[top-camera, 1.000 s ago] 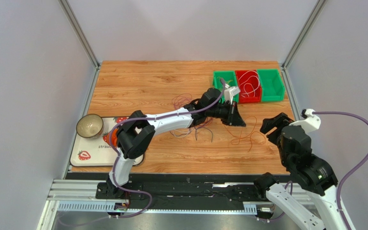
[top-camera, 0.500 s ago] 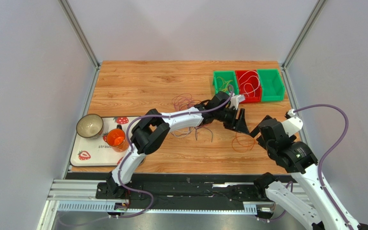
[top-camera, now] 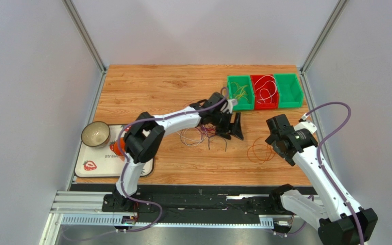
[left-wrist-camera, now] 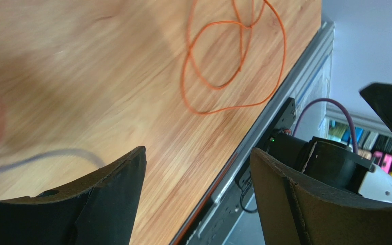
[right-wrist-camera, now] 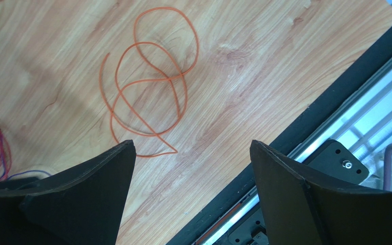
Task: Untangle the cables
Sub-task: Place the cable at the center of the board, then move the cable to the center of the board.
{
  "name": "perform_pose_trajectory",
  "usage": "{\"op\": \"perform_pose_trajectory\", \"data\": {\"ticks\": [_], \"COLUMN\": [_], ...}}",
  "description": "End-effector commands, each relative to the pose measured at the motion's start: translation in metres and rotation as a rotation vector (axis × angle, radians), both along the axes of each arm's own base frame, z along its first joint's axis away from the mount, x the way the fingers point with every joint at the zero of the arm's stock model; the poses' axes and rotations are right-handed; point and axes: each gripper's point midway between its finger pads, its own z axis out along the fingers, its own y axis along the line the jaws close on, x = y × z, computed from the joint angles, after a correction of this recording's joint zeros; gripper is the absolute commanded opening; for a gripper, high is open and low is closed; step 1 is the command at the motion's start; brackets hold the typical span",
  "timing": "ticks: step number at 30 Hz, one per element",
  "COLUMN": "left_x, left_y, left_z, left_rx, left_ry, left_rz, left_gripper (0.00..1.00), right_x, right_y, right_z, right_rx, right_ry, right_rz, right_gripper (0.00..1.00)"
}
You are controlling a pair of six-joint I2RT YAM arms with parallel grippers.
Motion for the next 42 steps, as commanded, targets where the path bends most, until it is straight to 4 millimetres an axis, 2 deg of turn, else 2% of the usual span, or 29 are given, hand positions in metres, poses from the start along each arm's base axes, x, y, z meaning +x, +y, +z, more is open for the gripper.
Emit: {"op": "perform_pose_trajectory", "data": {"ticks": [1, 2, 3, 5, 6, 10, 14, 15, 17, 20, 23, 27, 38, 42], "left_x": [0.011, 0.011, 0.005, 0.002, -0.006, -0.022, -0.036, -0.038, -0.042, -0.047, -0.052, -0.054, -0.058, -0.057], "left_y": [0.044, 0.052, 0.063, 0.076, 0.085, 0.105, 0.120, 0.121, 0.125, 0.127, 0.131, 0.137, 0.138, 0.138], "left_z": [0.063, 0.065, 0.068, 0.069, 0.073, 0.078, 0.078, 0.084, 0.084, 0.086, 0.088, 0.093, 0.087, 0.085], "left_rx": [-0.021, -0.013, -0.009, 0.003, 0.004, 0.007, 0.000, -0.013, -0.016, -0.025, -0.021, -0.018, -0.016, -0.012], "left_ry": [-0.120, -0.124, -0.132, -0.145, -0.149, -0.168, -0.175, -0.183, -0.180, -0.173, -0.173, -0.193, -0.171, -0.167], "left_rz": [0.066, 0.077, 0.083, 0.097, 0.099, 0.105, 0.119, 0.122, 0.122, 0.114, 0.102, 0.107, 0.111, 0.115], "left_gripper": [0.82, 0.82, 0.82, 0.82, 0.82, 0.81, 0.80, 0.80, 0.80, 0.79, 0.79, 0.78, 0.77, 0.77], "right_x": [0.012, 0.025, 0.026, 0.042, 0.043, 0.044, 0.061, 0.065, 0.066, 0.075, 0.080, 0.087, 0.084, 0.087], "right_y": [-0.011, -0.006, -0.005, 0.007, 0.006, -0.008, -0.029, -0.029, -0.036, -0.036, -0.034, -0.014, -0.003, 0.003], "right_z": [-0.005, -0.009, -0.022, -0.030, -0.033, -0.050, -0.050, -0.050, -0.051, -0.052, -0.065, -0.084, -0.121, -0.124], "right_rx": [-0.029, 0.040, 0.040, 0.101, 0.086, 0.098, 0.096, 0.086, 0.048, 0.045, 0.046, 0.135, 0.168, 0.194], "right_ry": [0.019, -0.002, 0.044, 0.036, 0.055, 0.114, 0.050, 0.045, 0.063, 0.055, 0.107, 0.141, 0.223, 0.231], "right_rz": [-0.029, -0.020, 0.055, 0.142, 0.169, 0.129, 0.163, 0.187, 0.192, 0.212, 0.260, 0.343, 0.380, 0.402], "right_gripper": [0.88, 0.87, 0.88, 0.88, 0.90, 0.88, 0.85, 0.85, 0.84, 0.80, 0.75, 0.70, 0.67, 0.66]}}
